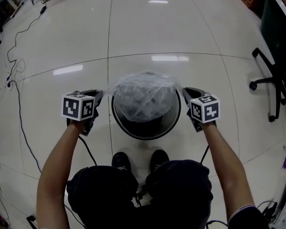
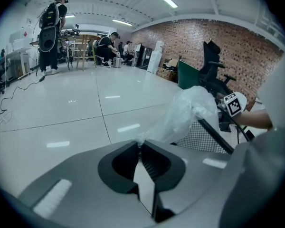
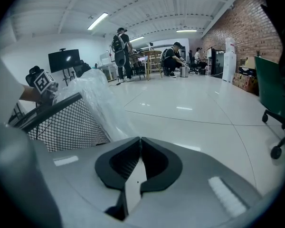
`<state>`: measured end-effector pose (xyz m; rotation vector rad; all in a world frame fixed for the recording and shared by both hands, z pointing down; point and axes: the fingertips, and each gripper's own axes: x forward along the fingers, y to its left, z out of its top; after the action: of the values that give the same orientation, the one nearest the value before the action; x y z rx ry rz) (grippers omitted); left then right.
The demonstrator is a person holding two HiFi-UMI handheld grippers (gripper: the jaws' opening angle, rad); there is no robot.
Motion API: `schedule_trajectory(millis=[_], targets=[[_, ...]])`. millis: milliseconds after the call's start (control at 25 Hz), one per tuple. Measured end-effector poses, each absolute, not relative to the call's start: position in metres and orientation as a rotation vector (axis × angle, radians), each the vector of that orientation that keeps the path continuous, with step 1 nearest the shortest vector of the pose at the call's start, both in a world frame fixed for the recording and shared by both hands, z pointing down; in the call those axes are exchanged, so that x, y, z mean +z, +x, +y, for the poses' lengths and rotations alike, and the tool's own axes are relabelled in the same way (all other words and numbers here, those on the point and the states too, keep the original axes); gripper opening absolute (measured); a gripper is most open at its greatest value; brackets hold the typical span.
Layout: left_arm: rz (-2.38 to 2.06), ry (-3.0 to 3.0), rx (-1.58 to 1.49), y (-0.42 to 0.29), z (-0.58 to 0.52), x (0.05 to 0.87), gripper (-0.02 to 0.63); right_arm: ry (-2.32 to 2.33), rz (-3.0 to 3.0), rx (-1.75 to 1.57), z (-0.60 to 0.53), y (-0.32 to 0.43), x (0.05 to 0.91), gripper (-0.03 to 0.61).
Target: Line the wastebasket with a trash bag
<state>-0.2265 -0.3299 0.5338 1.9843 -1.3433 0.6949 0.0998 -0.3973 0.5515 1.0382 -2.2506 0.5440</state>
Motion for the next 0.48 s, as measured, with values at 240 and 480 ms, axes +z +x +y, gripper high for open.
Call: schedule_trajectory(millis=[240, 480], targets=[[-1.305, 2.025, 0.761, -0.214, -0.310, 0.527, 0.012, 1.029, -2.255, 0.530, -0.377, 0.102, 0.540, 0.002], [-1.251, 2.067, 0.794, -0.194, -0.285, 0.519, 0.014, 0.993, -2.280, 0.524, -0.350, 0.102, 0.528, 0.005]])
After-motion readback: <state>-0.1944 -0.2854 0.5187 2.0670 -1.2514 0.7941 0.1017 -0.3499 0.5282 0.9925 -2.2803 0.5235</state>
